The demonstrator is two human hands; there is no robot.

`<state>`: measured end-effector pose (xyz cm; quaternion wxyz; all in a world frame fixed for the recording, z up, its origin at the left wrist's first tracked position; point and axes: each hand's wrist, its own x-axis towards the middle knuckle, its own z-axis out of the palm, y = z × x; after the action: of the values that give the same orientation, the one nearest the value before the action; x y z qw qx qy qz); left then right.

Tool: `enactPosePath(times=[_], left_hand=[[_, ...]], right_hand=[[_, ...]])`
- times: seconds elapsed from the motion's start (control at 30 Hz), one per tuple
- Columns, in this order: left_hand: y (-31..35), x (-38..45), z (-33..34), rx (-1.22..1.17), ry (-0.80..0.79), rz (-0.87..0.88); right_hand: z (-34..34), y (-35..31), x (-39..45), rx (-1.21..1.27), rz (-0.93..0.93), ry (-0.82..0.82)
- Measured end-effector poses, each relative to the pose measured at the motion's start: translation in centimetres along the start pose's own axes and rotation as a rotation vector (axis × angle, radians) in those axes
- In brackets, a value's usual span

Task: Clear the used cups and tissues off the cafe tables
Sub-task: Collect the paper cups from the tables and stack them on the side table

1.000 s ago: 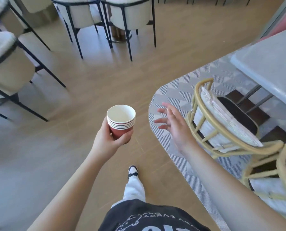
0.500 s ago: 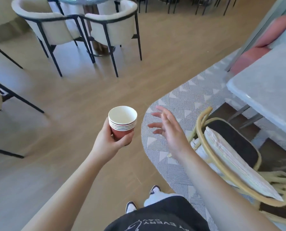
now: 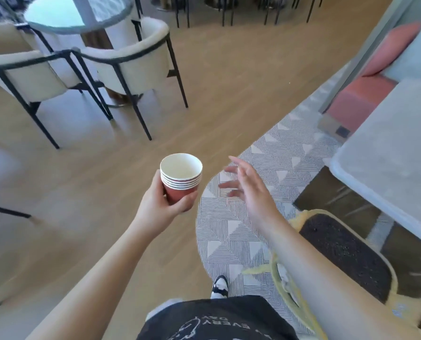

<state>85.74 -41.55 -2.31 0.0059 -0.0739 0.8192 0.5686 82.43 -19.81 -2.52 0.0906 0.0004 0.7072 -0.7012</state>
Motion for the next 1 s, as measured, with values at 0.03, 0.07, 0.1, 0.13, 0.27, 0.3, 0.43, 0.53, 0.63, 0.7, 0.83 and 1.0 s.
enactPosePath(times=[0.03,0.07,0.1,0.13,0.27,0.3,0.43,0.53,0.63,0.7,0.83,1.0], left_hand=[[0.3,1.6,0.0,-0.01,0.003,-0.001],[0.4,3.1,-0.1,-0.02,0.012,-0.005],[0.6,4.7,-0.2,-0.023,0.026,-0.008],[0.7,6.3,-0.4,-0.021,0.039,-0.01],[0.7,13.6,-0.8,0.0,0.049,0.016],[0.5,15.7,-1.0,0.008,0.042,0.022],[0.1,23.8,-1.9,-0.003,-0.046,0.047],[0.6,29.0,-2.5,-0.009,-0.091,0.055],[1.8,34.3,-2.8,0.004,-0.139,0.094],[2.6,37.7,-2.4,0.001,-0.164,0.101],[4.5,44.1,0.3,-0.006,-0.232,0.13],[7.0,52.2,6.1,0.006,-0.31,0.142]], right_hand=[[-0.2,-0.3,1.6,0.012,0.004,0.007],[-0.4,-0.7,3.1,0.022,0.002,0.016],[-0.5,-0.9,4.7,0.021,-0.002,0.021],[-0.5,-1.1,6.1,0.013,-0.004,0.021],[-0.3,-1.3,12.6,0.008,-0.002,0.037],[-0.1,-1.3,14.4,0.006,-0.002,0.045],[0.8,-1.7,21.5,0.008,-0.009,0.097],[1.4,-2.9,26.4,-0.008,-0.006,0.132],[1.1,-4.6,30.8,-0.011,-0.016,0.178],[0.4,-5.4,33.2,-0.003,-0.017,0.202],[-2.6,-6.2,37.7,-0.01,-0.022,0.266],[-8.7,-6.3,43.9,0.028,-0.017,0.358]])
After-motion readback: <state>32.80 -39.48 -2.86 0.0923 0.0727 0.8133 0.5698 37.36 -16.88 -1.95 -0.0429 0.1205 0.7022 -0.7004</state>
